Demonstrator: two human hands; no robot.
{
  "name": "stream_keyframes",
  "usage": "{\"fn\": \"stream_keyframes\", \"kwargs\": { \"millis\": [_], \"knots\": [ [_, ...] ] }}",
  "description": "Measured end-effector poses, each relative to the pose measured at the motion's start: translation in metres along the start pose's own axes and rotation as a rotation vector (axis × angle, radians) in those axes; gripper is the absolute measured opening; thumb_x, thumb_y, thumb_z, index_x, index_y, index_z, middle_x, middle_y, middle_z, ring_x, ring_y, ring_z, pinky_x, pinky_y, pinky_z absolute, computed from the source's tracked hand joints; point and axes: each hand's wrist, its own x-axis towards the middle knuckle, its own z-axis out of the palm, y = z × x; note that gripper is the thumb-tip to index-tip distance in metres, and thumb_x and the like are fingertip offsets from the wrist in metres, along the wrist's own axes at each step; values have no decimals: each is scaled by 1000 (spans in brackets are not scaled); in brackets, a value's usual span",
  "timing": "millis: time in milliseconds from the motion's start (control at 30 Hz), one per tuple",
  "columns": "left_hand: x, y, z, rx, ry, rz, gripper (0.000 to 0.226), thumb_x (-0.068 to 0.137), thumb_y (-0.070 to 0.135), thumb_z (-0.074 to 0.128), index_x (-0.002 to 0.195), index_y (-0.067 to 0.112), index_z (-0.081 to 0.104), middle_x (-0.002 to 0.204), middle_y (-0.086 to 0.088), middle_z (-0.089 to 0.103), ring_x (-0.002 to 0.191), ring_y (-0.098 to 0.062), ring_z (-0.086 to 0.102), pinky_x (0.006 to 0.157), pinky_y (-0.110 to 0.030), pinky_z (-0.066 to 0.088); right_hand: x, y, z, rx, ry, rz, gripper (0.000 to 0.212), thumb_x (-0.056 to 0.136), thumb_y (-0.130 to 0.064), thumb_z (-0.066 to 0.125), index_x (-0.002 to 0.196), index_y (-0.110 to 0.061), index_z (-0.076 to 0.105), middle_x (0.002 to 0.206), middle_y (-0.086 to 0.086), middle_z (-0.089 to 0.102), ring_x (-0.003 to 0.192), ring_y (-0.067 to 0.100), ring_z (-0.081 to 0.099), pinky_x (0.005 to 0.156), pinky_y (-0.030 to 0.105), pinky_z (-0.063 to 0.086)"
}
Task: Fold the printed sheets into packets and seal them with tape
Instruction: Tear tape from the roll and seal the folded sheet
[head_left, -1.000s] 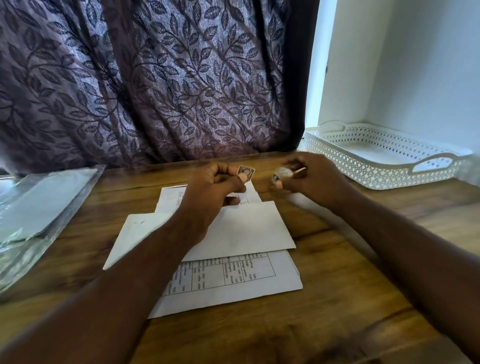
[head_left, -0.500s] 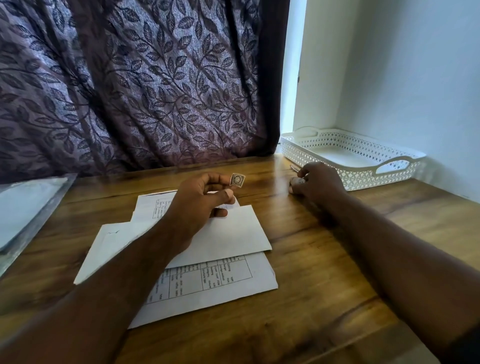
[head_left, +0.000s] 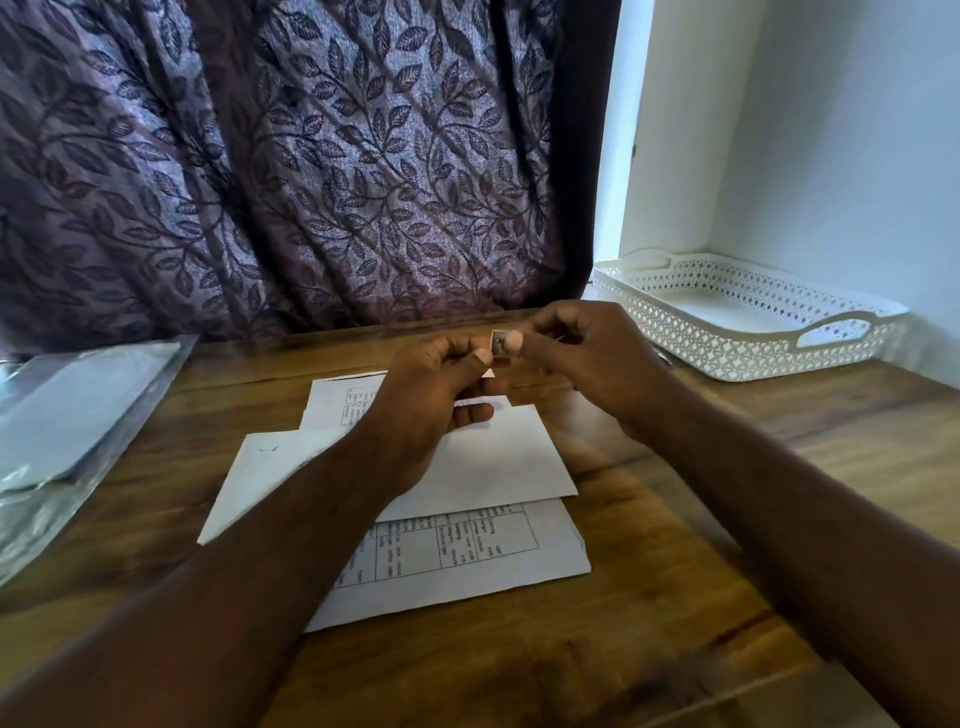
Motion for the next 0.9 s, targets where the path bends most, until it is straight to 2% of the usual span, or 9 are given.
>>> {"fn": "stream_keyframes", "kwargs": {
  "millis": [100,267,333,400,433,567,633,767,900],
  "knots": [
    [-1,1,0,-12,-18,-11,20,102,15,52,116,13,67,106,-3,76,92,-16,74,70,-26,60,0,3,1,21,-14,2,10,88,-22,77,89,-13,75,72,-4,71,63,2,61,54,11,44],
    [-3,4,-1,-26,-26,-32,17,101,15,55,112,10,68,102,-3,77,88,-15,73,74,-28,61,1,5,3,52,-4,39,7,88,-14,75,84,-10,74,73,7,72,62,10,61,57,24,51],
    [-1,2,-10,170,71,38,16,99,16,59,110,11,69,97,-2,77,88,-18,73,78,-31,61,2,9,3,39,-21,92,9,90,-13,73,86,-6,72,79,14,72,65,14,62,59,30,54],
    [4,0,-25,601,119,210,21,93,27,68,110,16,69,98,2,74,89,-16,71,83,-37,60,3,15,2,68,-77,194,14,93,-12,70,82,-3,68,82,22,70,65,20,60,57,34,53],
    [4,0,-30,798,63,241,33,88,39,72,114,19,69,106,3,73,94,-14,68,87,-39,58,3,18,2,96,-124,262,16,93,-12,69,79,-4,65,79,25,67,63,23,58,56,35,51],
    [-1,1,-33,1281,-209,29,91,68,80,64,141,28,51,144,3,53,127,-18,51,105,-39,44,3,22,2,3,-251,370,16,95,-12,67,81,-3,65,73,17,66,58,21,58,52,28,48],
    [-1,0,-32,1333,-245,10,91,66,82,63,141,31,50,141,1,53,125,-19,50,104,-43,45,3,20,2,-58,-263,363,17,95,-11,66,83,1,67,73,15,67,58,18,59,51,26,48],
    [-2,2,-31,1341,-292,45,77,67,75,69,129,31,58,123,2,57,107,-16,51,95,-39,49,1,15,3,-94,-321,366,24,93,-11,68,69,-9,66,66,9,64,57,16,56,55,28,48],
    [-8,5,-29,1364,-307,3,75,67,77,67,128,36,56,126,4,55,110,-16,50,96,-41,48,1,9,2,-78,-339,396,28,98,-13,60,71,-7,64,69,12,60,60,20,54,58,29,45]
  ]
}}
